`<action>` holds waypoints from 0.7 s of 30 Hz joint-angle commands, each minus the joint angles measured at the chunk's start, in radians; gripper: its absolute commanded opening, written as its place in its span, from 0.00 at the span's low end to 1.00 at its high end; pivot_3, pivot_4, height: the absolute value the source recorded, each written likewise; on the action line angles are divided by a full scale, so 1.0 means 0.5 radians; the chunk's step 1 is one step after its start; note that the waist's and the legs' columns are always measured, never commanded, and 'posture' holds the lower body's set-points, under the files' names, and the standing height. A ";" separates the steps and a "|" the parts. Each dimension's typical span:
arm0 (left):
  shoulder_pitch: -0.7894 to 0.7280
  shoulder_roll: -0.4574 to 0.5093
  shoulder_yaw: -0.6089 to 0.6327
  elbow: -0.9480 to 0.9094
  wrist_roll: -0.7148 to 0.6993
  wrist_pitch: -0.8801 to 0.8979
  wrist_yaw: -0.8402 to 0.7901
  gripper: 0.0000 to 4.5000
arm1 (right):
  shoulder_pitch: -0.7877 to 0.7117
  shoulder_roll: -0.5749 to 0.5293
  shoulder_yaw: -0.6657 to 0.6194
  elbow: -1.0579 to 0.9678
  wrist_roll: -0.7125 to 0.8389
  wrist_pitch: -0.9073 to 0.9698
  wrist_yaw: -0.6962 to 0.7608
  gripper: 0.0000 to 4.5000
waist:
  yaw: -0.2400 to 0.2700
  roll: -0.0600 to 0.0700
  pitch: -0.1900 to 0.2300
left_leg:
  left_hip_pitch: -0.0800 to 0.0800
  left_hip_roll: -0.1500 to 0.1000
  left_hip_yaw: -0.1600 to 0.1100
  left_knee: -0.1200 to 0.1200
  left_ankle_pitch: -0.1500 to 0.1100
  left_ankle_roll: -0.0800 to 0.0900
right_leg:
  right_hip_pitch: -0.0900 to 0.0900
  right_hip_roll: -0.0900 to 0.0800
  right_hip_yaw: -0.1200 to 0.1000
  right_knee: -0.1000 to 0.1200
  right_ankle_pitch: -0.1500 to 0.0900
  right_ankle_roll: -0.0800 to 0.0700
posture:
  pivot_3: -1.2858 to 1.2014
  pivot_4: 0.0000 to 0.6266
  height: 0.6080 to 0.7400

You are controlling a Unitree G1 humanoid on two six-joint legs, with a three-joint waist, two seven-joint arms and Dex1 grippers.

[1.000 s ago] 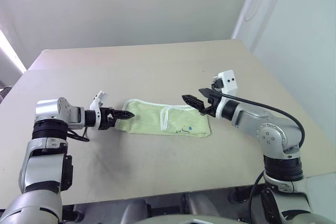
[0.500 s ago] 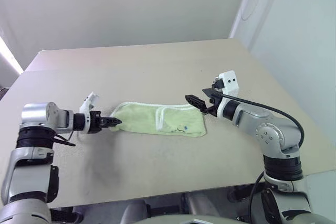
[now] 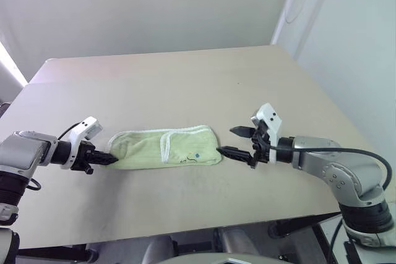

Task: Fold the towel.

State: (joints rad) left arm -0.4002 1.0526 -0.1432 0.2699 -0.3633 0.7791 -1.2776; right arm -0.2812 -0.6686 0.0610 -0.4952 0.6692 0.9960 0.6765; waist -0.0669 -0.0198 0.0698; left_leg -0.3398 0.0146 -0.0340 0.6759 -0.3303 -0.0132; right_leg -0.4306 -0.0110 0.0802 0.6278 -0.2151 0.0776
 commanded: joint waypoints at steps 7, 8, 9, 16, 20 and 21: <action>-0.381 -0.030 -0.099 0.169 0.279 -0.685 -0.355 0.00 | 0.088 -0.217 0.186 -0.006 -0.306 -0.312 0.163 1.00 | 0.001 -0.003 0.002 | -0.004 0.000 0.002 0.000 0.000 0.000 | 0.000 0.000 0.000 -0.003 0.000 0.000 | 0.52 0.00 0.79; -0.448 -0.044 -0.124 0.186 0.304 -0.700 -0.397 0.00 | 0.085 -0.205 0.187 0.004 -0.320 -0.316 0.152 1.00 | 0.001 -0.004 0.002 | -0.005 0.000 0.002 0.001 0.000 0.000 | -0.001 0.000 0.000 -0.003 0.000 0.000 | 0.52 0.00 0.79; -0.528 -0.062 -0.148 0.204 0.323 -0.693 -0.440 0.00 | 0.082 -0.191 0.184 0.010 -0.327 -0.316 0.141 1.00 | 0.001 -0.005 0.003 | -0.005 0.000 0.002 0.001 0.000 0.000 | -0.001 0.000 0.000 -0.003 0.000 0.000 | 0.52 0.00 0.79; -1.046 -0.221 -0.328 0.239 0.331 -0.415 -0.670 0.00 | 0.098 -0.146 0.195 0.011 -0.383 -0.279 0.074 1.00 | 0.000 -0.008 0.005 | -0.007 -0.001 0.002 0.003 0.000 0.000 | -0.001 0.001 0.001 -0.002 0.000 0.001 | 0.52 0.00 0.79; -1.167 -0.300 -0.487 0.191 0.253 -0.369 -0.674 0.00 | 0.118 -0.125 0.209 -0.008 -0.409 -0.263 0.038 1.00 | -0.005 -0.008 0.005 | -0.006 -0.001 0.002 0.002 -0.001 0.001 | -0.001 0.002 0.002 -0.001 0.000 0.001 | 0.52 0.00 0.79; -1.194 -0.316 -0.545 0.182 0.225 -0.371 -0.674 0.00 | 0.117 -0.120 0.214 -0.011 -0.417 -0.257 0.027 1.00 | -0.005 -0.008 0.005 | -0.005 0.000 0.002 0.002 -0.001 0.001 | -0.001 0.002 0.002 0.000 0.000 0.001 | 0.52 0.00 0.79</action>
State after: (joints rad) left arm -0.9559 0.8957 -0.3851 0.3851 -0.2234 0.5870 -1.6101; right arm -0.2134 -0.7351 0.1748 -0.4758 0.4718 0.8682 0.6998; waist -0.0694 -0.0237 0.0722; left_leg -0.3423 0.0143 -0.0330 0.6772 -0.3306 -0.0126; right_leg -0.4311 -0.0100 0.0812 0.6280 -0.2150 0.0782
